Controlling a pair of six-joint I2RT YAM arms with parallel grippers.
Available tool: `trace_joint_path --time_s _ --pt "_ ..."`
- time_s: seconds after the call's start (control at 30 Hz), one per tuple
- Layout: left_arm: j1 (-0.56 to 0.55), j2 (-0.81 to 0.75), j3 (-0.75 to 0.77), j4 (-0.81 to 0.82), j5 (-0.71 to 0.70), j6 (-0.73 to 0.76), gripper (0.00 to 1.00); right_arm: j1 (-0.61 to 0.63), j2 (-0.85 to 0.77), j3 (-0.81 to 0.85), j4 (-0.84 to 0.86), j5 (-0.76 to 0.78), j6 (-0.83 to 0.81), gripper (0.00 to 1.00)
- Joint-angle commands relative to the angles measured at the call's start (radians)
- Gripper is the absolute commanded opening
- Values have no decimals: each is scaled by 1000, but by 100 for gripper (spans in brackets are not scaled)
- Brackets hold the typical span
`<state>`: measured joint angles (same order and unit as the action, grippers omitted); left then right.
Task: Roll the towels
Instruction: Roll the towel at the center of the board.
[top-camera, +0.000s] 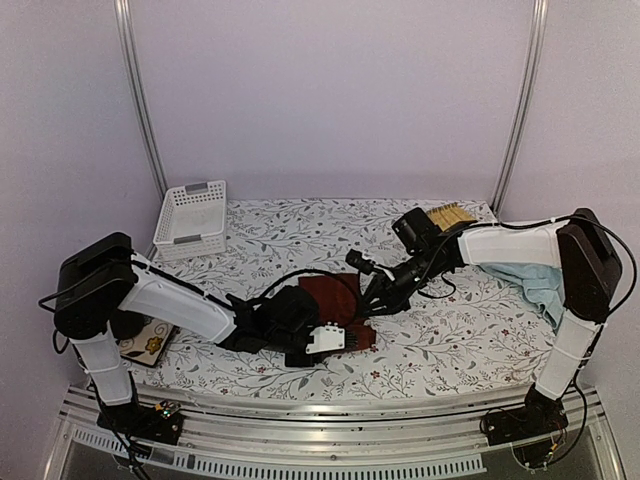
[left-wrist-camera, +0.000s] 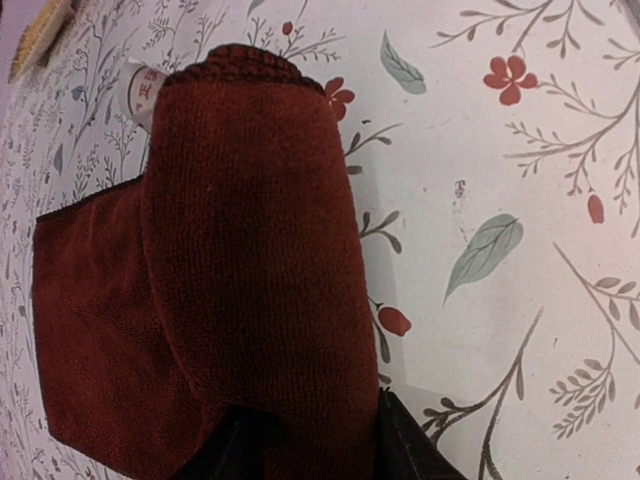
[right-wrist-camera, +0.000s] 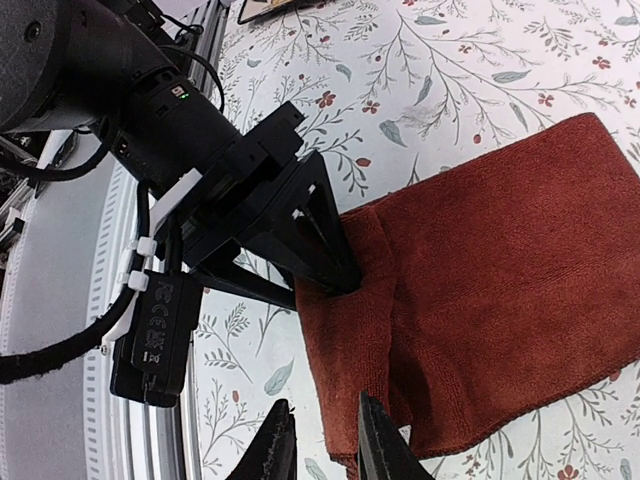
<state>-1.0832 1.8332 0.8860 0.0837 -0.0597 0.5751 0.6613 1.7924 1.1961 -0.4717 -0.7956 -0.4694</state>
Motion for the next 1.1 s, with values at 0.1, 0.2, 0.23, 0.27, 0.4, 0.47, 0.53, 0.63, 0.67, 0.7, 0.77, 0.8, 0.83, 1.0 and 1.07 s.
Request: trace_joint_path --time_s 0.1,0.2,0.23,0.27,0.4,0.47,0.53,0.63,0.67,0.7,0.77,0.8,0.83,1.0,1.07 --pt "15 42 -12 -147 -26 -18 41 23 63 -19 -34 -65 2 24" --pt "14 46 -10 -148 -23 -24 41 28 109 2 -40 -25 14 24" --pt "14 46 -13 -147 -23 -26 41 28 121 5 -41 -13 17 24" --pt "14 46 -14 -146 -24 -26 41 27 133 5 -42 -6 19 24" --pt "15 46 -18 -141 -25 -27 41 27 164 5 -37 31 30 24" --pt "15 48 -17 -140 -25 -27 41 27 175 30 -30 71 39 24" --pt "15 49 -16 -140 -23 -28 41 27 190 48 -23 105 50 25" --pt "15 48 -18 -141 -19 -27 40 28 214 77 -24 107 65 25" --pt "15 48 -18 -142 -16 -27 39 27 221 85 -24 106 66 26" --pt "14 47 -18 -143 -16 -28 38 27 229 95 -30 105 69 26" --pt "14 49 -17 -145 -14 -29 35 27 242 109 -40 115 67 27" --pt "13 51 -15 -147 -13 -29 32 27 249 113 -43 121 66 27" --pt "13 53 -13 -149 -13 -29 30 27 251 113 -45 123 65 27" --pt "13 67 3 -164 -19 -40 21 27 222 111 -43 137 63 29" --pt "14 72 9 -169 -20 -45 17 25 196 113 -47 153 59 32"
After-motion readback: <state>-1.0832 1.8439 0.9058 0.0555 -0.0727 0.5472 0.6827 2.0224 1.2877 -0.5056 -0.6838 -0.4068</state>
